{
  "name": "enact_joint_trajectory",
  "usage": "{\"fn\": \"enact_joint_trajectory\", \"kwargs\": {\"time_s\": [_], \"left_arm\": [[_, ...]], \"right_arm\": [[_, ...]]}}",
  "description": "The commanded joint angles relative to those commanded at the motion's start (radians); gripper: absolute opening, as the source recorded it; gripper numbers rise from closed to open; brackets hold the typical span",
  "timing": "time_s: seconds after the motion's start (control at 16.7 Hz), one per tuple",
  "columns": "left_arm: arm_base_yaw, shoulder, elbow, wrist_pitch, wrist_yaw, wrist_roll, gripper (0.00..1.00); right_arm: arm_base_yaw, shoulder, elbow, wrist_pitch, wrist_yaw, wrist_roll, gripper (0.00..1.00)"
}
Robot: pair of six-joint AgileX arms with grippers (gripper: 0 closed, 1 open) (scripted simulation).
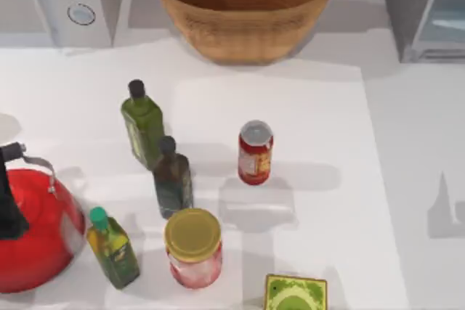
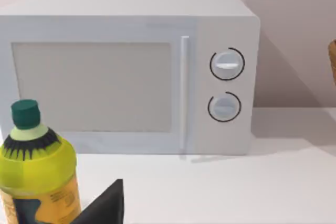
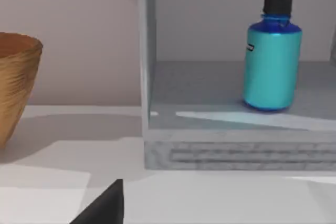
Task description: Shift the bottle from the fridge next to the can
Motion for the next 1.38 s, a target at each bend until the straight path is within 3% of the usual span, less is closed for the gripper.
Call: {"fn": "enact_joint_trajectory", "kwargs": {"time_s": [0.3, 0.54, 1.38], "left_arm": [[0.0, 0.0, 0.0, 0.0, 0.0, 0.0, 1.0], [0.0, 0.0, 0.0, 0.0, 0.0, 0.0, 1.0], [0.0, 0.0, 0.0, 0.0, 0.0, 0.0, 1.0]], "right_arm": [[-0.009, 0.062, 0.044, 0.049, -0.007, 0.001, 1.0], [-0.038, 0.293, 0.178, 0.198, -0.034, 0.006, 1.0], [-0.195, 1.793, 0.829, 0.928, -0.166, 0.015, 1.0]]}}
